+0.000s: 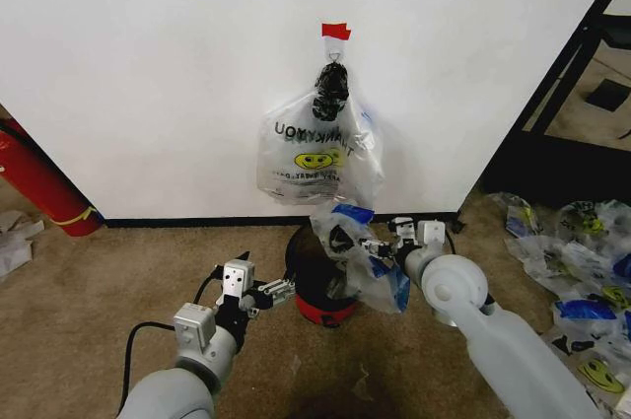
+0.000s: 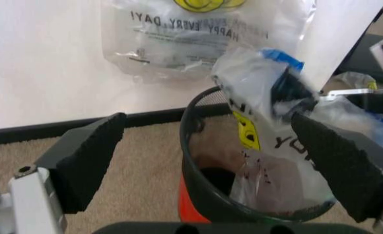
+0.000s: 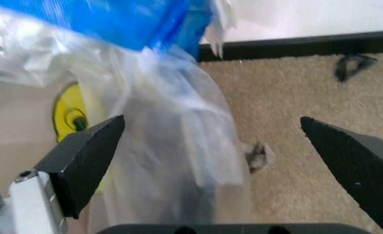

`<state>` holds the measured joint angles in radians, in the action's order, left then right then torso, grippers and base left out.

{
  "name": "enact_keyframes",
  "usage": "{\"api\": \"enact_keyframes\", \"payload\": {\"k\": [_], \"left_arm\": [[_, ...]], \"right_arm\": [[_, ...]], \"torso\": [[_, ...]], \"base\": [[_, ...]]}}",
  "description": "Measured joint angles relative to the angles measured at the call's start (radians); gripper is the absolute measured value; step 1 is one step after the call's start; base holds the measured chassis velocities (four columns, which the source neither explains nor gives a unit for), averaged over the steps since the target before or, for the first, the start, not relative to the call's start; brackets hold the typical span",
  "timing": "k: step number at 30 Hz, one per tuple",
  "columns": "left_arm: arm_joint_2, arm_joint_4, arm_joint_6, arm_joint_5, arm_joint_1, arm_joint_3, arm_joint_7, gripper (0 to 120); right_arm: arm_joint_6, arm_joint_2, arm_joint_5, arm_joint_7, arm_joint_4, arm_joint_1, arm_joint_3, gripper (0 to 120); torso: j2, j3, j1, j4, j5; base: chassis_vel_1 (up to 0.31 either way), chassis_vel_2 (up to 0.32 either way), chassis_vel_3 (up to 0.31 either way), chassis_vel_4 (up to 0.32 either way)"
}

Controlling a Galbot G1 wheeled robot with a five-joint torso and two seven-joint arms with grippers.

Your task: Pick up the garbage bag from the wall and place it over the trash bin.

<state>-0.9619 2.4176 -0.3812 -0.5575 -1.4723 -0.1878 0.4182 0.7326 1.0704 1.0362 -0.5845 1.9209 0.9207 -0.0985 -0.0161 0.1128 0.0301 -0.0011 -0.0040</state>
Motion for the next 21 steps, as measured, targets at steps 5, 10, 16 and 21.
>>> {"api": "enact_keyframes", "payload": {"k": [5,10,16,21], "left_arm": [[0.001,0.001,0.001,-0.001,0.002,-0.001,-0.002,100],[-0.009,0.001,0.002,0.003,-0.008,0.001,-0.003,100],[-0.009,0.001,0.002,0.002,-0.005,0.001,-0.003,100],[-0.013,-0.003,0.003,0.002,-0.009,0.002,-0.003,100]], "right_arm": [[0.0,0.011,-0.002,-0.009,-0.048,-0.045,0.039,100],[0.001,0.024,0.024,-0.025,-0.081,-0.076,0.067,94],[0.001,0.026,0.04,-0.035,-0.093,-0.076,0.076,79],[0.001,0.024,0.045,-0.04,-0.09,-0.058,0.076,59]], "torso": [[0.0,0.0,0.0,0.0001,-0.0001],[0.0,0.0,0.0,0.0001,-0.0001],[0.0,0.0,0.0,0.0001,-0.0001],[0.0,0.0,0.0,0.0,-0.0001]], "base": [[0.0,0.0,0.0,0.0],[0.0,0.0,0.0,0.0],[0.0,0.0,0.0,0.0],[0.0,0.0,0.0,0.0]]}}
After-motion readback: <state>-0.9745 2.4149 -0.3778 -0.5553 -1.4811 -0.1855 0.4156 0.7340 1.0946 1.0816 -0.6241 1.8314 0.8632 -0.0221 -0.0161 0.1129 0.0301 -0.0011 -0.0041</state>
